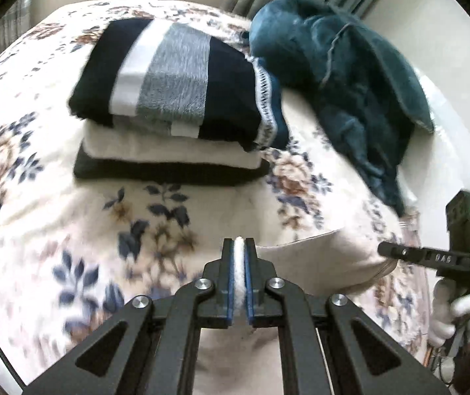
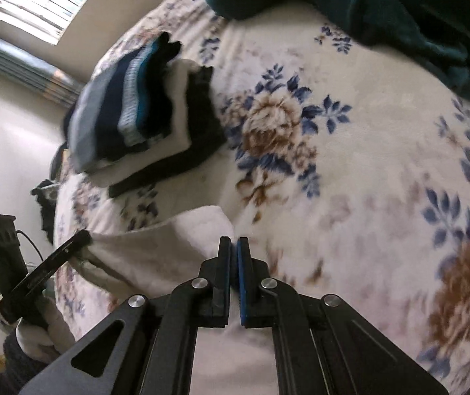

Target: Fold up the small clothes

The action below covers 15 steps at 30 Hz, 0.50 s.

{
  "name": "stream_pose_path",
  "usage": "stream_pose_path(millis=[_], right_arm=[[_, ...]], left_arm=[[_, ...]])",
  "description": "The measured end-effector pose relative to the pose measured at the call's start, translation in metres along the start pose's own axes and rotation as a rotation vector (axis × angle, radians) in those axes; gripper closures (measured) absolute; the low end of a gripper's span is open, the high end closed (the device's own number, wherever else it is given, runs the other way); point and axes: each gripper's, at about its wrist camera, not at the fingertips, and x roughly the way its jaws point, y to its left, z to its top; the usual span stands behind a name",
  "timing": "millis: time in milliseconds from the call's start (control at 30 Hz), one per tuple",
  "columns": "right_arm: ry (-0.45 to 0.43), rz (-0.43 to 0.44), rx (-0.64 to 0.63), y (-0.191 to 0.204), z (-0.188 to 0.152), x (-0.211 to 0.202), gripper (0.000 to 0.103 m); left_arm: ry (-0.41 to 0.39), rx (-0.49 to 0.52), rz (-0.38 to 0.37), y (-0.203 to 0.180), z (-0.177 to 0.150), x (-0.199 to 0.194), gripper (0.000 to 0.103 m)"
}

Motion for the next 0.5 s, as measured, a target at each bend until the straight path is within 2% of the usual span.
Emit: stream_pose_path(millis=[100, 233, 300, 367, 500], right_arm=[[-0.005, 0.035, 0.027, -0.003, -0.044, -0.025, 0.099], [0.036, 0.05, 0.071, -0.014, -0.106, -0.034, 0.099], [0.076, 0.03, 0.09, -0.023, -0.139, -0.03, 0.099], [0.123, 0.014, 0.128, -0.039, -0.17, -0.022, 0.099], [0.229, -0.075, 0.099, -0.057, -0.215, -0.005, 0.099]], left_arm=[[0.021, -0.057, -0.007, 0.002, -0.028, -0.021, 0.1], [0.082, -0.119, -0.004, 0.012, -0.079, -0.032, 0.1], [0.143, -0.159, -0.007, 0.021, -0.11, -0.032, 0.099], [0.216, -0.169, 0.022, 0.028, -0.14, -0.026, 0.099], [0.397, -0.226, -0.006, 0.049, -0.193, -0.005, 0.095]])
